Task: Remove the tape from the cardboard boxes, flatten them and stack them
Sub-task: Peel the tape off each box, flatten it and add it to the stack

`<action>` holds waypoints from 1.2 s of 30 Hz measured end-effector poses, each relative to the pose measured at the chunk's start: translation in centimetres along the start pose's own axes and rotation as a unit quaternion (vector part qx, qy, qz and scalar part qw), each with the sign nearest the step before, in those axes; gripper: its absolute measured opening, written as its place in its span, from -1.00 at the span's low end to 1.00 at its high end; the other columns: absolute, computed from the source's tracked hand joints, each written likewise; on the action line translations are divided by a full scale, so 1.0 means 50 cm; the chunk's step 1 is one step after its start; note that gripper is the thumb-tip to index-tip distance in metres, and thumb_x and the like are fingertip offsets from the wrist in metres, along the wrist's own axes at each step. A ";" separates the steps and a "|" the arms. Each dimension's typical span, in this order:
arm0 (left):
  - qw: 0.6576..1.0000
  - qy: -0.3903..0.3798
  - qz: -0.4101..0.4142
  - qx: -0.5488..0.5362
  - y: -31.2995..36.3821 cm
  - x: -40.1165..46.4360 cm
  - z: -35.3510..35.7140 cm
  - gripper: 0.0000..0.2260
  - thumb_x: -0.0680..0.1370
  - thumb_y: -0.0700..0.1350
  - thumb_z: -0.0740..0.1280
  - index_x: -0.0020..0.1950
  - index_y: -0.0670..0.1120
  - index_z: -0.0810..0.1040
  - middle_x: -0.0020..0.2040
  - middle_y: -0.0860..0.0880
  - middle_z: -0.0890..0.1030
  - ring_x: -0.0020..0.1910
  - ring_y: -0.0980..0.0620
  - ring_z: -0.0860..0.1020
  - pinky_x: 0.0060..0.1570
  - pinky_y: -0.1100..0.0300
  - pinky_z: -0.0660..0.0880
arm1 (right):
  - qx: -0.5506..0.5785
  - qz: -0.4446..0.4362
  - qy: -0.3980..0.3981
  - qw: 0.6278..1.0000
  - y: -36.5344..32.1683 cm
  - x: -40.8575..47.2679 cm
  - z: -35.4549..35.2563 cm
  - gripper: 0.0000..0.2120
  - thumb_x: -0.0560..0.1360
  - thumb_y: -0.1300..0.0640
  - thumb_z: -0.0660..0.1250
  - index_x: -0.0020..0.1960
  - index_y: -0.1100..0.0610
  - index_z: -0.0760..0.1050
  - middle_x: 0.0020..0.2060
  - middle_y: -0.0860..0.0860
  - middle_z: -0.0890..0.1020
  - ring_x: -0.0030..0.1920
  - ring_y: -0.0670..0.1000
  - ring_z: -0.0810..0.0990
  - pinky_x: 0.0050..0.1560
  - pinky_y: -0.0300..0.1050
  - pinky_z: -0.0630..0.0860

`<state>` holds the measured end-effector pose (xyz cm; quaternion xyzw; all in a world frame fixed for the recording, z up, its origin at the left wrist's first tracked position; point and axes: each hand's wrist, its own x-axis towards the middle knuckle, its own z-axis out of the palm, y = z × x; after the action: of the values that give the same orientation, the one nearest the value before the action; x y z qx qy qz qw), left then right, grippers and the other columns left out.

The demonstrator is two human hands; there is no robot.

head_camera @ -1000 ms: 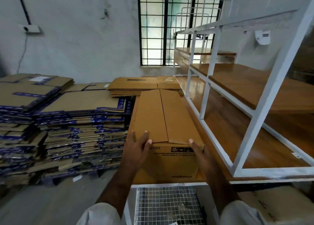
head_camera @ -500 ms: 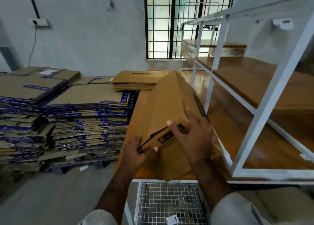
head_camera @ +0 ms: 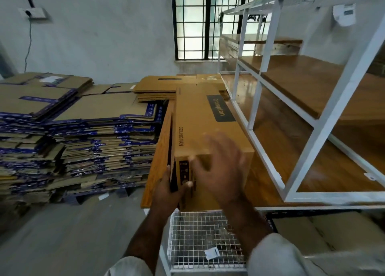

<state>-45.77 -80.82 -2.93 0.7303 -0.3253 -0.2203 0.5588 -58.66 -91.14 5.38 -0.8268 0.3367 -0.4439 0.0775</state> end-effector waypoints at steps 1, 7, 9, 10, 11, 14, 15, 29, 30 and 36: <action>1.000 0.000 0.006 -0.008 0.001 0.001 0.003 -0.18 0.36 0.38 0.47 0.55 0.15 0.34 0.27 0.18 0.63 0.25 0.15 0.60 0.18 0.00 0.59 | 0.011 0.067 0.067 0.995 0.039 0.003 -0.018 -0.38 0.54 -0.28 0.31 0.48 0.04 0.42 0.45 0.09 0.46 0.47 0.13 0.40 0.43 0.29 0.34; 1.000 0.000 0.016 -0.001 0.010 -0.004 0.032 -0.45 0.53 0.16 0.47 0.47 0.10 0.39 0.26 0.19 0.59 0.23 0.27 0.52 0.25 0.05 0.52 | 0.289 0.380 -0.177 0.861 0.204 -0.029 -0.054 -0.13 0.23 -0.73 0.17 0.32 -0.20 0.46 0.26 -0.09 0.60 0.29 0.04 0.57 0.33 0.24 0.49; 1.000 -0.002 0.013 -0.015 0.015 -0.004 0.049 -0.58 0.59 -0.02 0.42 0.41 0.11 0.38 0.20 0.23 0.56 0.19 0.26 0.52 0.26 0.06 0.49 | 0.317 0.384 -0.192 0.845 0.213 -0.062 -0.036 -0.17 0.28 -0.69 0.23 0.35 -0.19 0.46 0.29 -0.09 0.60 0.31 0.04 0.57 0.36 0.29 0.46; 1.000 -0.003 0.003 -0.023 0.018 -0.005 0.054 -0.61 0.61 -0.08 0.40 0.38 0.12 0.37 0.17 0.23 0.55 0.19 0.18 0.53 0.26 0.05 0.48 | 0.333 0.374 -0.189 0.845 0.209 -0.072 -0.033 -0.25 0.32 -0.65 0.27 0.34 -0.23 0.47 0.27 -0.12 0.61 0.30 0.02 0.58 0.35 0.30 0.48; 0.999 -0.006 -0.012 -0.038 0.017 -0.004 0.058 -0.63 0.62 -0.12 0.39 0.36 0.13 0.36 0.15 0.23 0.54 0.23 0.10 0.53 0.26 0.03 0.48 | 0.345 0.362 -0.189 0.845 0.204 -0.077 -0.034 -0.34 0.35 -0.61 0.30 0.32 -0.28 0.47 0.26 -0.17 0.63 0.29 -0.01 0.59 0.34 0.29 0.48; 0.993 -0.014 -0.037 -0.114 0.023 -0.003 0.062 -0.57 0.56 -0.04 0.48 0.37 0.08 0.43 0.22 0.14 0.62 0.31 -0.01 0.54 0.30 -0.10 0.50 | 0.385 0.313 -0.191 0.847 0.179 -0.066 -0.060 -0.44 0.41 -0.46 0.37 0.35 -0.33 0.44 0.29 -0.21 0.61 0.31 -0.05 0.58 0.37 0.26 0.47; 0.990 -0.020 -0.036 -0.132 0.024 -0.005 0.062 -0.48 0.51 0.04 0.53 0.42 0.06 0.44 0.26 0.11 0.63 0.31 -0.01 0.55 0.31 -0.17 0.50 | 0.383 0.288 -0.180 0.859 0.173 -0.058 -0.070 -0.36 0.41 -0.41 0.40 0.43 -0.30 0.39 0.36 -0.20 0.56 0.37 -0.05 0.54 0.40 0.25 0.45; 0.844 -0.058 -0.323 -0.425 -0.092 -0.102 0.202 -0.24 0.51 0.41 0.18 0.51 -0.12 0.36 0.28 -0.20 0.61 0.22 -0.16 0.63 -0.07 -0.08 0.66 | -0.124 -0.099 -0.266 0.951 0.065 -0.031 0.003 -0.42 0.65 -0.14 0.23 0.60 -0.31 0.09 0.61 0.05 0.23 0.59 0.12 0.20 0.52 0.27 0.07; 0.850 -0.059 -0.330 -0.407 -0.104 -0.094 0.204 -0.21 0.48 0.42 0.17 0.49 -0.13 0.38 0.30 -0.20 0.60 0.22 -0.15 0.62 -0.13 -0.05 0.66 | -0.132 -0.095 -0.257 0.953 0.067 -0.043 0.015 -0.41 0.66 -0.13 0.23 0.61 -0.30 0.07 0.62 0.05 0.21 0.61 0.12 0.17 0.53 0.28 0.04; 0.904 -0.083 -0.316 -0.276 -0.101 -0.064 0.161 -0.44 0.61 0.37 0.15 0.35 -0.04 0.45 0.20 -0.15 0.65 0.10 -0.11 0.67 -0.15 0.03 0.62 | -0.151 -0.083 -0.229 0.958 0.069 -0.038 0.039 -0.40 0.66 -0.13 0.22 0.62 -0.30 0.06 0.63 0.06 0.21 0.61 0.12 0.15 0.53 0.26 0.02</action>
<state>-52.35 -83.12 -10.16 0.5906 -0.0488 -0.5265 0.6096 -59.54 -92.92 1.43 -0.9334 0.3032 -0.1917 -0.0106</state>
